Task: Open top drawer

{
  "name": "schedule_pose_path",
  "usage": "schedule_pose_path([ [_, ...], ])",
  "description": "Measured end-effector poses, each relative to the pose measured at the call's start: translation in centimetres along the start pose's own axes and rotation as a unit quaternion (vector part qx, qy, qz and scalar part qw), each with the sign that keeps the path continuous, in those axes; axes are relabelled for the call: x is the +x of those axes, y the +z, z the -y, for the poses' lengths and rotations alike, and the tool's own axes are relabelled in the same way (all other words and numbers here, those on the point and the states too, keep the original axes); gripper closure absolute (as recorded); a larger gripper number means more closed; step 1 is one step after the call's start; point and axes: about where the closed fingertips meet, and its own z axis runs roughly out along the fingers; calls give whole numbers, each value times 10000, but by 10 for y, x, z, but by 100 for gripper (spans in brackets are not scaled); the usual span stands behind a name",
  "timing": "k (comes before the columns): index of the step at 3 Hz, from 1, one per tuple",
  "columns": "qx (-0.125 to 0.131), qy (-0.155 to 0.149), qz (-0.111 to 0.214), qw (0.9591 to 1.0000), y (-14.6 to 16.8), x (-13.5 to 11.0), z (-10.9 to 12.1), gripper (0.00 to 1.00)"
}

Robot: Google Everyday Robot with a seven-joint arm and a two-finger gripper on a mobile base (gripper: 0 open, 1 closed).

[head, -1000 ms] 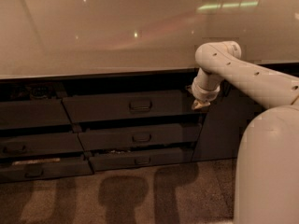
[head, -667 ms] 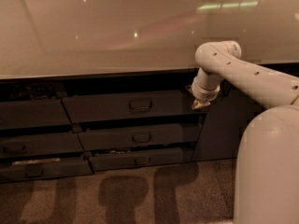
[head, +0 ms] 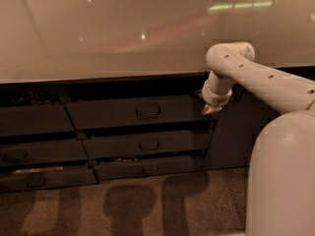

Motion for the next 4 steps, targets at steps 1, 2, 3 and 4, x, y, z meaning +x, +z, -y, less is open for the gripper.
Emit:
schedule_pose_path([
  [1,0,-11,3,10000,0,0,-1,100],
  [2,0,-12,3,10000,-1,0,0,100],
  [3,2,-18,5,10000,-1,0,0,100],
  [4,64,5,-24,10000,-7,2,0,100],
])
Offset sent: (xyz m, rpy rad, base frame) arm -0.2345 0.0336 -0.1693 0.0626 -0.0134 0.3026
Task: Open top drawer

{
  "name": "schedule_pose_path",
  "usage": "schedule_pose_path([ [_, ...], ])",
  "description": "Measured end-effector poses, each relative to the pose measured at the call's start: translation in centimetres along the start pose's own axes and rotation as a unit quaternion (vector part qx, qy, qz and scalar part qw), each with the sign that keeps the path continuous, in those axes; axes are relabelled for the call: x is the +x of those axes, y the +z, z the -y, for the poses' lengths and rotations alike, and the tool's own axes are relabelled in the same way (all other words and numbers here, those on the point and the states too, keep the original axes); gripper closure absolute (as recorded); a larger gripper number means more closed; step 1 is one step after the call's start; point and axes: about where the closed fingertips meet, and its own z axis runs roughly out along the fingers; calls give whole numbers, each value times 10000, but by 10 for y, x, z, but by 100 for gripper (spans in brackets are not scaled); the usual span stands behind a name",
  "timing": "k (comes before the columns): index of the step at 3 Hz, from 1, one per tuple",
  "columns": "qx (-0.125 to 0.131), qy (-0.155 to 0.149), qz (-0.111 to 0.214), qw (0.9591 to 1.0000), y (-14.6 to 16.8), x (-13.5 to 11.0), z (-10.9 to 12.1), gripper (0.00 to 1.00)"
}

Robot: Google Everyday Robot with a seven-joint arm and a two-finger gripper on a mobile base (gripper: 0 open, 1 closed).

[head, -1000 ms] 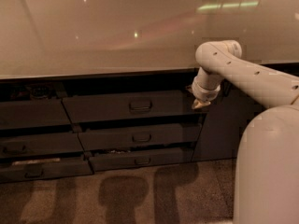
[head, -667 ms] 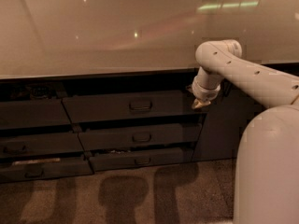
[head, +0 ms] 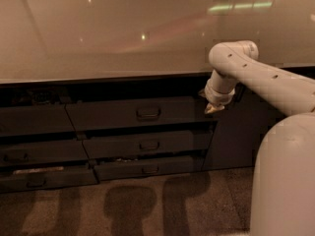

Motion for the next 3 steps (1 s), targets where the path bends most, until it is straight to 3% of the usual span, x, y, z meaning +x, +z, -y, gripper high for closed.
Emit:
schedule_pose_path([
  [3,0,0,0,10000,-31,-1,4,100],
])
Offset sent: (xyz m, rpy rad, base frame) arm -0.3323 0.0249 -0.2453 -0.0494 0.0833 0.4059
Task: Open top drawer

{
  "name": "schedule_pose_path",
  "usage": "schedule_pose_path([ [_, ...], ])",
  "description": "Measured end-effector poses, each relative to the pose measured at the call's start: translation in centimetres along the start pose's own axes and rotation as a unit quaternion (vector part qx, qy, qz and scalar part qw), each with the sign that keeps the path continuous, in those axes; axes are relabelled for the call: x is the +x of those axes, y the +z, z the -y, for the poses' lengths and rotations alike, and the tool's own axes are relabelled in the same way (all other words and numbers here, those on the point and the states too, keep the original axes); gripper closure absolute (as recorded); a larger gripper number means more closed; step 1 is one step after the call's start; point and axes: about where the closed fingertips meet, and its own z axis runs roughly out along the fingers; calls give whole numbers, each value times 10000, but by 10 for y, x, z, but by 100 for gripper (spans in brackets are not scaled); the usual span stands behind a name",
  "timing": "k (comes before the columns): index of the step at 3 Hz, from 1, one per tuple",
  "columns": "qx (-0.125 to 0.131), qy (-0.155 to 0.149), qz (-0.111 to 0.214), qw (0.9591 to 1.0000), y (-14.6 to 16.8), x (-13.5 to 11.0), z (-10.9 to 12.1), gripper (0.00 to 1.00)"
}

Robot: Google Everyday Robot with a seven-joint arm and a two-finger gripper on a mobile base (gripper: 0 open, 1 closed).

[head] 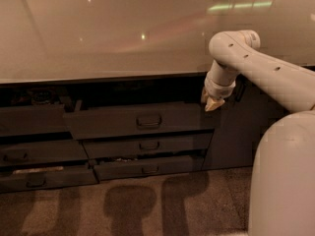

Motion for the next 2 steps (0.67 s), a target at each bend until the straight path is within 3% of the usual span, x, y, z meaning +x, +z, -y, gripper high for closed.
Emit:
schedule_pose_path([
  [2,2,-73,17,10000,1,-4,-3,100],
])
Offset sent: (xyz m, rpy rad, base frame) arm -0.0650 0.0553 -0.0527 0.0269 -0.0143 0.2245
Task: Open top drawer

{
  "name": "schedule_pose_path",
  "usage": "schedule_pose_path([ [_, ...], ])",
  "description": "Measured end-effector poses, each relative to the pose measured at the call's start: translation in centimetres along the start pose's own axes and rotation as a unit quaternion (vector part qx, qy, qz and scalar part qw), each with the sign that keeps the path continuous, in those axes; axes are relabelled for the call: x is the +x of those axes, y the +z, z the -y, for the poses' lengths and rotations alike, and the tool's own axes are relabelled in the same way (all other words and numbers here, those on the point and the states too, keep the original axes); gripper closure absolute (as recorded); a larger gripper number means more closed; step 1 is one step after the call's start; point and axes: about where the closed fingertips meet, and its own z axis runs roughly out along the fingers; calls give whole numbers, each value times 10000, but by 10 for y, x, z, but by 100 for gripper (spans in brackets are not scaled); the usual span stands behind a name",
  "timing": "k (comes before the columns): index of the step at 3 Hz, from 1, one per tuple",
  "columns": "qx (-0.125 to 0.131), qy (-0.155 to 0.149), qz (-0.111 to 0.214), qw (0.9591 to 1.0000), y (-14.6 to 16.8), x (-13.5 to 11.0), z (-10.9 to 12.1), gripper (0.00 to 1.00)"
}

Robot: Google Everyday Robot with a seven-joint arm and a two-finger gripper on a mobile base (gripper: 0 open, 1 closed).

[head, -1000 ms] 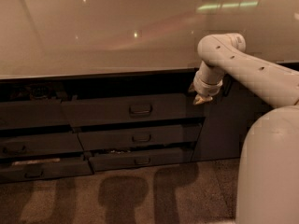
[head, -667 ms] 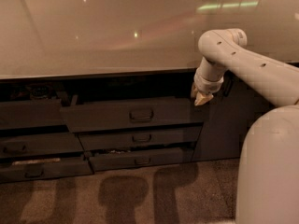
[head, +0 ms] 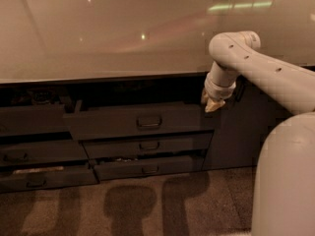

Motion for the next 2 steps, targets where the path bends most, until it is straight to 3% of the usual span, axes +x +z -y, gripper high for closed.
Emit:
schedule_pose_path([
  [1,211,-148,-22,9997,-13,3,-6,100],
  [2,221,-180,-11,9996,-18,1,-11,100],
])
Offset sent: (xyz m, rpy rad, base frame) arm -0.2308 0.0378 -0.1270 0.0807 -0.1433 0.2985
